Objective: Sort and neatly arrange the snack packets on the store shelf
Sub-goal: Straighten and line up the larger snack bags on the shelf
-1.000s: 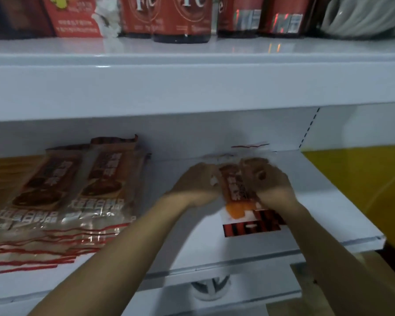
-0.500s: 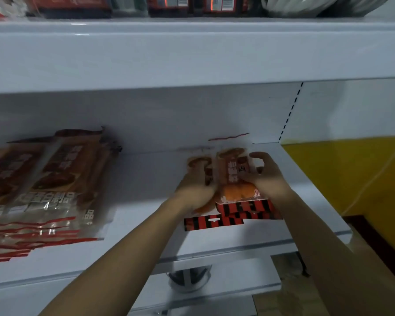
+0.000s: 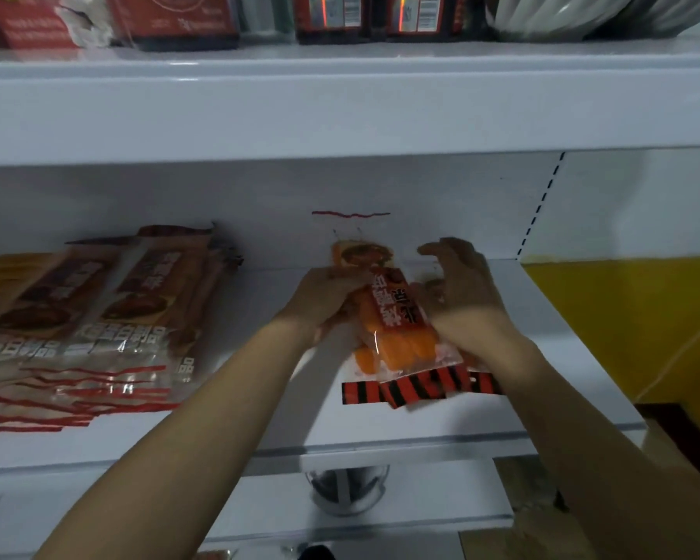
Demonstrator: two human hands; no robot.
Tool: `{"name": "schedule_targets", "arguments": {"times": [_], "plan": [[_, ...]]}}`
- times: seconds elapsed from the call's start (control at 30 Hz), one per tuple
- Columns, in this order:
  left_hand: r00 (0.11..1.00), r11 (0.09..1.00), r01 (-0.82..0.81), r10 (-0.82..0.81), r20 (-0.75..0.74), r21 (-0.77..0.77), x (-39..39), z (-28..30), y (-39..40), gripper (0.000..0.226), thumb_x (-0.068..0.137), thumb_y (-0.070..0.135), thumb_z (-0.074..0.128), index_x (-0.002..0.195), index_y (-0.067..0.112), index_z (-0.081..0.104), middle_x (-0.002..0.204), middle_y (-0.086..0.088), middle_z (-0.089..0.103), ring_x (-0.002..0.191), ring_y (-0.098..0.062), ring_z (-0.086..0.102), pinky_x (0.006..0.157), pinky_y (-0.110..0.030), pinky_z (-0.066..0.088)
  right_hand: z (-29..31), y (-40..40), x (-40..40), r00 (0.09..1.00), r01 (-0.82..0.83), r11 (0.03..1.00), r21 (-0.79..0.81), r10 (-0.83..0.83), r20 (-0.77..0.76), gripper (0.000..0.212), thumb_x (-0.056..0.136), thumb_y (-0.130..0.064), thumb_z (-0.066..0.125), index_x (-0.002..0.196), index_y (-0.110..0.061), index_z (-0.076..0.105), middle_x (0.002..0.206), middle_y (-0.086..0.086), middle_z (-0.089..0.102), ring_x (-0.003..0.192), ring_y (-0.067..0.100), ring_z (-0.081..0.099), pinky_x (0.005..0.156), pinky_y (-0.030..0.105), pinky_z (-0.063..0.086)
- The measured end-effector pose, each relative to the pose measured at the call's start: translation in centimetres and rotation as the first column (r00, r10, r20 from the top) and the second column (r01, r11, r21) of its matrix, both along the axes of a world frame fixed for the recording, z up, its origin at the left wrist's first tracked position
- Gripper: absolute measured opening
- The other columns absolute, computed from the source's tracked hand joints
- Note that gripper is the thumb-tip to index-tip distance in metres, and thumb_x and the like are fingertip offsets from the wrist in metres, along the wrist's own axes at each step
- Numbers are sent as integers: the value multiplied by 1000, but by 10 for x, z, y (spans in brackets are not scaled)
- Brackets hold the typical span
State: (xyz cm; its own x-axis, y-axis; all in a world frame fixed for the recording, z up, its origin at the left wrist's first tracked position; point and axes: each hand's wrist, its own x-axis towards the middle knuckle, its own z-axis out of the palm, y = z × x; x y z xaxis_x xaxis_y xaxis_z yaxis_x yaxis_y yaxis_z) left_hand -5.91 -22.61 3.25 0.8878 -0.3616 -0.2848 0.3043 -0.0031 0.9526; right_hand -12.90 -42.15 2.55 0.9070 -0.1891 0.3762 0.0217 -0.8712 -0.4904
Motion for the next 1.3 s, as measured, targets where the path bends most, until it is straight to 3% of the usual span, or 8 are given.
{"name": "schedule_targets", "arguments": {"times": [0.17,0.3,0.43,0.57,0.67,0.77,0.87,1.3], "plan": [[783,740,294,-549,291,605,11,24,9,21,94,34,72,101,15,77,92,-3,78,76,-8,74,75,-26,61,47,21,18,922,-345,876,-337,383,53,59,85,-5,61,141,-22,55,161,4,37,152,27,25,121,51,22],[606,611,178,-685,403,771,17,42,14,20,94,38,70,104,22,76,88,15,68,71,9,64,67,-12,47,67,33,30,888,-459,812,-361,419,-187,36,93,-14,58,128,-23,65,119,-1,72,111,15,65,113,45,42],[581,529,-218,-604,545,820,25,49,40,42,89,55,69,114,22,73,107,6,70,100,-13,64,89,-33,49,54,24,40,908,-390,904,-172,346,-237,20,99,-16,55,100,-24,73,97,-8,71,86,5,64,87,31,55],[437,695,-609,-107,893,382,15,43,85,47,89,51,57,125,22,65,121,3,62,113,-20,58,101,-34,42,38,16,51,960,-186,978,96,201,-195,24,99,-12,58,91,-30,73,94,-12,69,86,-3,63,71,9,43],[544,717,-657,238,805,233,13,22,122,42,91,37,61,124,10,62,110,-5,65,100,-22,64,90,-34,51,33,26,53,977,-131,943,305,175,-123,26,95,-9,63,84,-29,75,92,-14,73,82,0,67,72,12,47],[743,842,-499,294,601,204,-4,5,133,39,97,31,57,112,-5,60,96,-11,64,81,-8,61,71,-14,45,29,50,54,976,-108,801,589,199,-92,25,92,-1,64,81,-20,77,82,-6,77,77,7,73,66,16,52],[930,949,-309,288,229,64,-31,7,126,27,103,25,57,119,5,64,101,-11,76,82,-21,71,69,-29,52,28,81,54,964,-71,632,772,241,-109,23,90,3,65,82,-14,77,81,3,77,79,19,74,72,29,55],[800,871,-455,309,515,185,4,31,264,23,96,26,71,82,9,73,59,-1,66,43,-14,53,44,-24,37,32,227,59,932,-215,504,837,363,21,36,87,5,69,115,-17,60,73,12,72,56,21,66,49,30,50]]}}
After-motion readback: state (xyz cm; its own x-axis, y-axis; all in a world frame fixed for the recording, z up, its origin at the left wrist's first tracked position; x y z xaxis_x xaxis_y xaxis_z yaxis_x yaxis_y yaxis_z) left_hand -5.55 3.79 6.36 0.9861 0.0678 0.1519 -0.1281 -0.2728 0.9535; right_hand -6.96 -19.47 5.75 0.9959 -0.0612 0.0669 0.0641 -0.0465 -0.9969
